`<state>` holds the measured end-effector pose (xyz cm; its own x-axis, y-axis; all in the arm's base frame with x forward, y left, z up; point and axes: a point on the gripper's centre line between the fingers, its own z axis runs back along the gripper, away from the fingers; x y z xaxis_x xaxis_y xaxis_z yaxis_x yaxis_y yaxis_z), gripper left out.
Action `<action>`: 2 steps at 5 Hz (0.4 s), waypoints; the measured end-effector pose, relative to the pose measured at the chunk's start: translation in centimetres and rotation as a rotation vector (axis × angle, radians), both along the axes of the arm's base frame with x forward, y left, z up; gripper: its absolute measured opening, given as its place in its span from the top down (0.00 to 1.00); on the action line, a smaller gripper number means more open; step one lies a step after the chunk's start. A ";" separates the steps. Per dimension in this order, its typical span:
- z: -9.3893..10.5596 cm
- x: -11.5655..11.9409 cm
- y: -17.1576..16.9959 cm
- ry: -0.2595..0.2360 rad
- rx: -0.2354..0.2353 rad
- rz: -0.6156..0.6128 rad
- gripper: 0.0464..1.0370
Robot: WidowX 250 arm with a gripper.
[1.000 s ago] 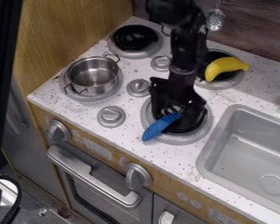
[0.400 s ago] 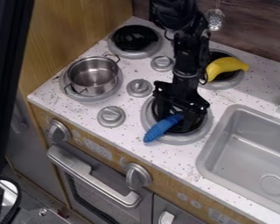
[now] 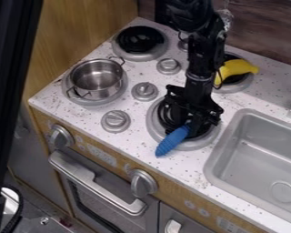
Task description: Put the blue fork between the two left and right burners
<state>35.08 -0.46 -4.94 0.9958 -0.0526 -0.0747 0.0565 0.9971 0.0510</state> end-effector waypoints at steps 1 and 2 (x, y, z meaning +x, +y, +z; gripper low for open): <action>0.1 0.1 -0.1 -0.003 0.007 -0.009 0.71; 0.5 0.6 -0.3 -0.037 -0.007 0.000 0.72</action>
